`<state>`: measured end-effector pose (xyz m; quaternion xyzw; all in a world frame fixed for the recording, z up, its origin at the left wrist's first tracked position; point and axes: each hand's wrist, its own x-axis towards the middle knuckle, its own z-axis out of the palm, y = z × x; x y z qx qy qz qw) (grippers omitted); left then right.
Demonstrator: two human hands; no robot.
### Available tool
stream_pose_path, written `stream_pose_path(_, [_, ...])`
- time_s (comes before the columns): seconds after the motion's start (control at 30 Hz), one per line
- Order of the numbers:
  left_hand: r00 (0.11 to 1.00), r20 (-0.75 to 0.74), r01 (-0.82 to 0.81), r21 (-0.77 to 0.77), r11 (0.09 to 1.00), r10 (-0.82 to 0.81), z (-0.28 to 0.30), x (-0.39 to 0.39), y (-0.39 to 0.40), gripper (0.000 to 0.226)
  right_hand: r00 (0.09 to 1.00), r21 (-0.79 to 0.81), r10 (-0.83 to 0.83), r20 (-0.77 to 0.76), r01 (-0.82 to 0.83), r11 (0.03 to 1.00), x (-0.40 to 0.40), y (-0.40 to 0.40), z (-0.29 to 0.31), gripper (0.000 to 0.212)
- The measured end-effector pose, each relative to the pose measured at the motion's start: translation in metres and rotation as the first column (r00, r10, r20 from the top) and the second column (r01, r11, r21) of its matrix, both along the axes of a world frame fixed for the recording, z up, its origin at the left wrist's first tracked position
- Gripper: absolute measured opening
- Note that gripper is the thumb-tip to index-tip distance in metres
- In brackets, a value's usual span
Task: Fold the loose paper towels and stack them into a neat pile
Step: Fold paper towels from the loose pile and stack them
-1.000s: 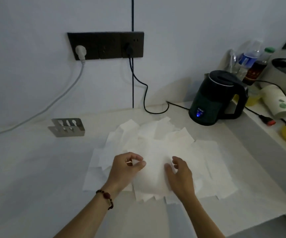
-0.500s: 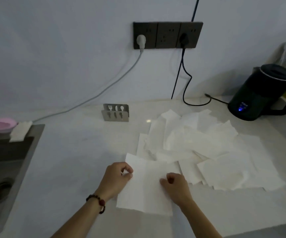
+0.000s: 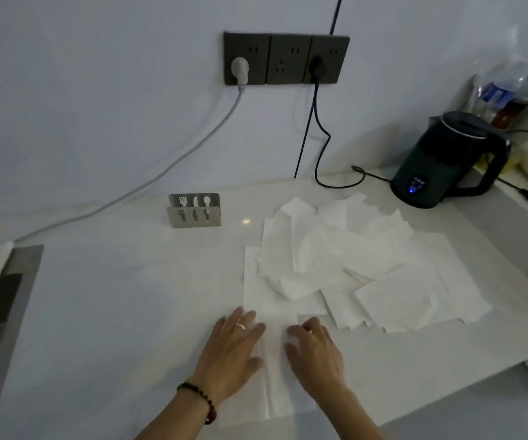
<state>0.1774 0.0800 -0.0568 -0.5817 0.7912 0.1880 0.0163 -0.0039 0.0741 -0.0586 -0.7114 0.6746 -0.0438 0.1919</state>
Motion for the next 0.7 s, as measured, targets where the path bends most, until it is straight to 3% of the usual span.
stream_pose_path(0.1, [0.999,0.042,0.015,0.076,0.997,-0.018,0.0,0.002,-0.008,0.067,1.0,-0.127,0.017,0.002,-0.016,0.992,-0.007,-0.019,0.002,0.028])
stream_pose_path(0.23, [0.995,0.088,0.022,0.152,0.988,-0.035,0.011,-0.001,-0.028,0.082,0.991,-0.324,0.075,-0.113,-0.108,0.94,-0.016,-0.073,0.007,0.063])
stream_pose_path(0.3, [0.995,0.097,0.001,0.171,0.985,-0.018,0.011,-0.002,-0.035,0.091,0.957,-0.291,0.184,-0.226,-0.246,0.925,-0.017,-0.101,0.01,0.073])
stream_pose_path(0.37, [0.993,0.117,-0.002,0.179,0.984,-0.019,0.01,-0.001,-0.039,0.097,0.914,-0.203,0.3,-0.274,-0.36,0.911,-0.016,-0.122,0.005,0.066])
stream_pose_path(0.5, [0.989,0.148,-0.003,0.198,0.98,-0.026,0.011,-0.003,-0.044,0.099,0.951,-0.08,0.283,-0.124,-0.294,0.952,-0.018,-0.152,-0.005,0.043])
stream_pose_path(0.7, [0.992,0.13,-0.025,0.216,0.976,-0.004,0.013,-0.006,-0.046,0.089,0.988,-0.055,0.122,0.093,-0.117,0.992,-0.02,-0.183,0.006,0.047])
